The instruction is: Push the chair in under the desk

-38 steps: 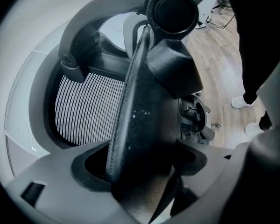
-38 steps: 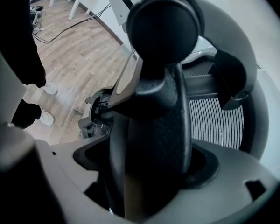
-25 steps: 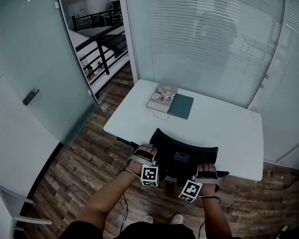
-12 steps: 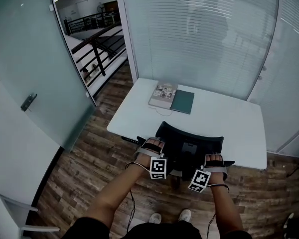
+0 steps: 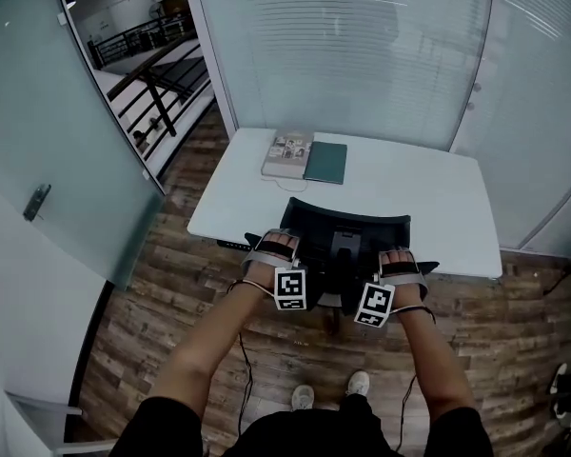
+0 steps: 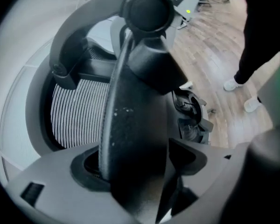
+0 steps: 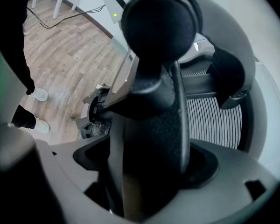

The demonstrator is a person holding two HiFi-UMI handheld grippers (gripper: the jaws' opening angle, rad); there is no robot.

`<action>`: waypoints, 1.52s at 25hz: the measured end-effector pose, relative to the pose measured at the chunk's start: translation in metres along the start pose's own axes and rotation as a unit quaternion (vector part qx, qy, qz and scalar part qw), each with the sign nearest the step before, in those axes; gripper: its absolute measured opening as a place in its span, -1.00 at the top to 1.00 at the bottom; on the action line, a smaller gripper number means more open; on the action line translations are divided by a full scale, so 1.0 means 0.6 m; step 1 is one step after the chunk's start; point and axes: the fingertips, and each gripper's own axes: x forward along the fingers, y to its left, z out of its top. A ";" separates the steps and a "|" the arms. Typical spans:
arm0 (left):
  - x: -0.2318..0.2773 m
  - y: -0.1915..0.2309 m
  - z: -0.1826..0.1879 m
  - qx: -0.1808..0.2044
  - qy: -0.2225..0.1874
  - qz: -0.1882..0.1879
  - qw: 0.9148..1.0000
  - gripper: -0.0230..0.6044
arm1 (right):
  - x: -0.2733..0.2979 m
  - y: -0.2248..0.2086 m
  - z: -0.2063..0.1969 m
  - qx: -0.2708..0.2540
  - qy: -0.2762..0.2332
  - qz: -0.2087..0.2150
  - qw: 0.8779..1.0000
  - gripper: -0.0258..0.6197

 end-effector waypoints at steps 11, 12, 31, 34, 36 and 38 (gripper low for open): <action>-0.080 0.020 0.046 -0.033 -0.055 0.027 0.998 -0.32 | -0.089 -0.006 0.033 0.105 -0.074 -0.014 0.992 -0.52; -0.096 0.021 0.046 -0.044 -0.064 0.031 0.996 -0.32 | -0.104 -0.006 0.038 0.120 -0.084 -0.020 0.989 -0.52; -0.351 0.068 0.065 -0.521 -0.286 0.082 0.800 0.45 | -0.368 -0.085 0.060 0.586 -0.284 -0.089 0.754 0.85; -0.357 0.055 0.054 -0.558 -0.284 0.078 0.776 0.88 | -0.379 -0.086 0.058 0.580 -0.283 -0.097 0.758 0.91; -0.363 0.050 0.049 -0.578 -0.287 0.072 0.761 0.88 | -0.381 -0.082 0.059 0.577 -0.285 -0.101 0.759 0.91; -0.369 0.049 0.044 -0.587 -0.286 0.075 0.753 0.88 | -0.388 -0.085 0.066 0.571 -0.286 -0.102 0.763 0.91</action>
